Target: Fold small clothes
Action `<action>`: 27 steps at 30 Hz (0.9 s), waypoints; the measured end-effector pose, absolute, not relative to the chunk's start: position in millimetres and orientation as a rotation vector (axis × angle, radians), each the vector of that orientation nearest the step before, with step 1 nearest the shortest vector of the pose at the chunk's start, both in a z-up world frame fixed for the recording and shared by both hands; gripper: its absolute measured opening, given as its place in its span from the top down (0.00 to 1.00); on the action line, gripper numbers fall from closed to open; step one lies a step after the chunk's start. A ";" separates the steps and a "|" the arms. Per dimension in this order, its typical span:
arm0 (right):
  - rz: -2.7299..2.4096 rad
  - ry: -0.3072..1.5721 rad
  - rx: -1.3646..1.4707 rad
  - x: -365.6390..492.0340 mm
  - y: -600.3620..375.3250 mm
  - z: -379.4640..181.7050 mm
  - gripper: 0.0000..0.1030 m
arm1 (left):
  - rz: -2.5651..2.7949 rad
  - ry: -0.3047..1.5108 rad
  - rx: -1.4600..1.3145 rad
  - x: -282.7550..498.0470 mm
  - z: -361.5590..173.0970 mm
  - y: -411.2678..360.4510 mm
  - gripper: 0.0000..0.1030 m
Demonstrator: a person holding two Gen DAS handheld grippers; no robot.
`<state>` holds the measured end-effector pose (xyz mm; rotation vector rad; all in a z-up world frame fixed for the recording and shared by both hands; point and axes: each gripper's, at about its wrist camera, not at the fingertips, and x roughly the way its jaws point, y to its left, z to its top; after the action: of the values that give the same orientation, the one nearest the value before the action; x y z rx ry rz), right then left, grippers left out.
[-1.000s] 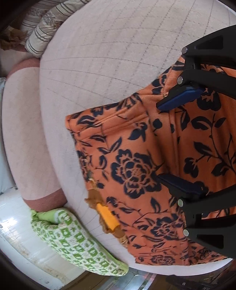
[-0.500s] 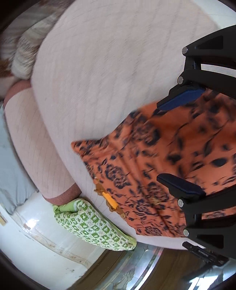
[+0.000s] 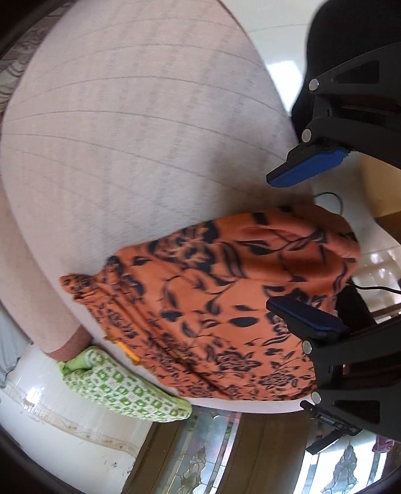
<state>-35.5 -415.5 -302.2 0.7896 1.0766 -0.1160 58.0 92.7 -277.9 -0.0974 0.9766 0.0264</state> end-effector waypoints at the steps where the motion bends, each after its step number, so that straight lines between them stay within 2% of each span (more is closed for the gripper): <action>1: -0.115 1.098 0.798 -34.7 -412.3 -307.5 0.26 | 0.011 0.997 -0.112 55.1 -281.6 94.1 0.18; 4: -0.108 1.130 0.794 -35.1 -402.6 -314.9 0.26 | -0.025 1.048 -0.153 49.1 -290.6 98.3 0.23; 14: -0.118 1.182 0.763 -36.7 -385.9 -325.7 0.26 | -0.223 1.090 -0.280 33.5 -290.0 74.9 0.23; 17: -0.110 1.191 0.746 -36.1 -381.8 -326.6 0.26 | -0.221 1.081 -0.244 36.9 -286.3 64.9 0.20; 22: -0.110 1.205 0.743 -34.2 -378.2 -331.5 0.26 | -0.249 1.180 -0.259 44.5 -308.6 55.5 0.20; 23: -0.111 1.206 0.741 -33.5 -377.4 -332.3 0.26 | -0.255 1.194 -0.256 45.5 -312.0 53.9 0.24; 25: -0.113 1.212 0.732 -32.4 -375.2 -333.5 0.26 | -0.276 1.215 -0.273 47.1 -318.1 53.3 0.51; 27: -0.115 1.215 0.726 -32.4 -372.7 -335.7 0.26 | -0.270 1.218 -0.275 47.4 -321.1 54.8 0.57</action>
<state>-32.4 -372.7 -335.7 0.7260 1.2146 -0.1152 47.4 54.8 -321.1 -0.2753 1.2180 -0.2704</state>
